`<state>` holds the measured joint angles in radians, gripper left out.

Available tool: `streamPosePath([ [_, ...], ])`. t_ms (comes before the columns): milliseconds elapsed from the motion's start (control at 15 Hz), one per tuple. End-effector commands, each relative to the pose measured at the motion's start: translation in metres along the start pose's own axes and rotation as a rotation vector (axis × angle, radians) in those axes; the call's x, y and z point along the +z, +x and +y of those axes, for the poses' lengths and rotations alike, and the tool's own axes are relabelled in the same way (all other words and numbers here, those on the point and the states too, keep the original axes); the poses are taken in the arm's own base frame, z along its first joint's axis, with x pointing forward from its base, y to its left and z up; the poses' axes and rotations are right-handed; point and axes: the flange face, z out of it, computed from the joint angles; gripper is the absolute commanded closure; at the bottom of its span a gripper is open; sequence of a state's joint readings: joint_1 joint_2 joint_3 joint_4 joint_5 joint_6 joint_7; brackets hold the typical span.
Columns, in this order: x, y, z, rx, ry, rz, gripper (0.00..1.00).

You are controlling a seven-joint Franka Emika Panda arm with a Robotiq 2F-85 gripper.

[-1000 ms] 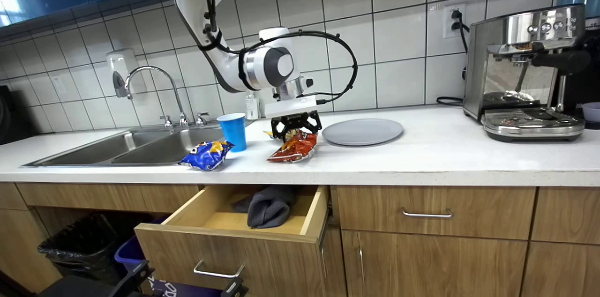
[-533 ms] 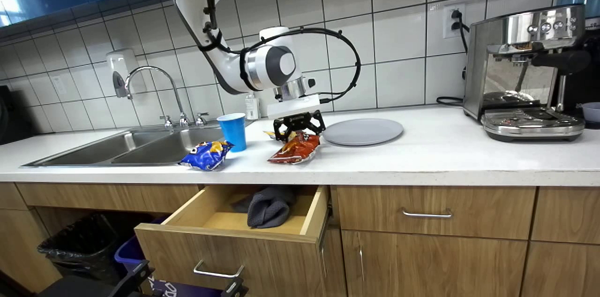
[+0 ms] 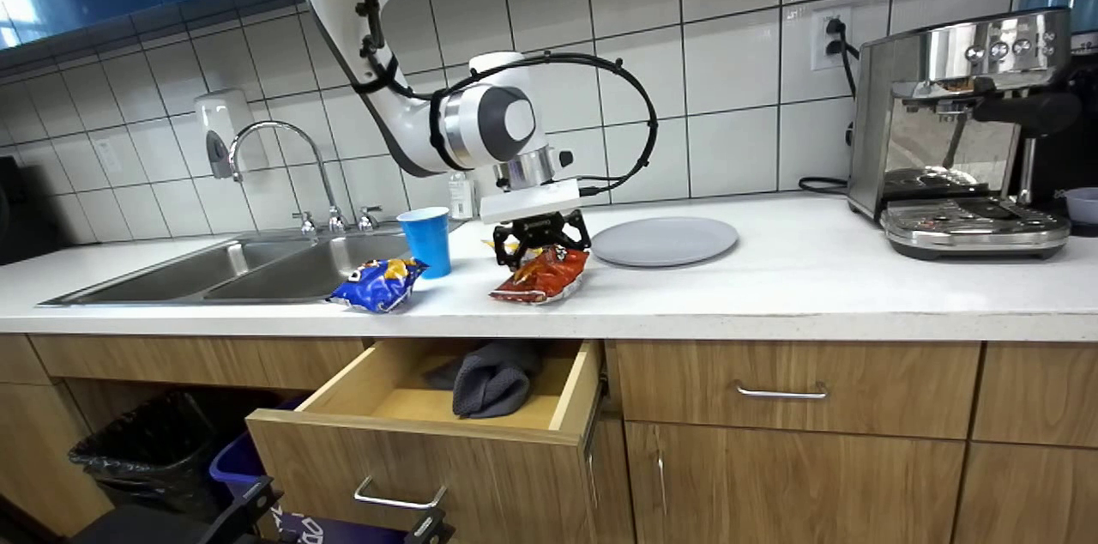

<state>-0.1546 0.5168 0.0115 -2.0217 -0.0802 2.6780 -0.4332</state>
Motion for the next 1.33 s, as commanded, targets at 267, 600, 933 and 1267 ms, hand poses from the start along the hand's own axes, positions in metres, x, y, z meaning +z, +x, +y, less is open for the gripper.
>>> streamPosePath([
  [267, -0.019, -0.034, -0.015, 0.073, -0.014, -0.052, 0.0],
  [600, -0.029, -0.06, -0.029, 0.141, -0.02, -0.079, 0.0],
  [933, -0.038, -0.079, -0.044, 0.188, -0.026, -0.093, 0.0],
  [1267, -0.05, -0.097, -0.057, 0.223, -0.022, -0.097, 0.0],
])
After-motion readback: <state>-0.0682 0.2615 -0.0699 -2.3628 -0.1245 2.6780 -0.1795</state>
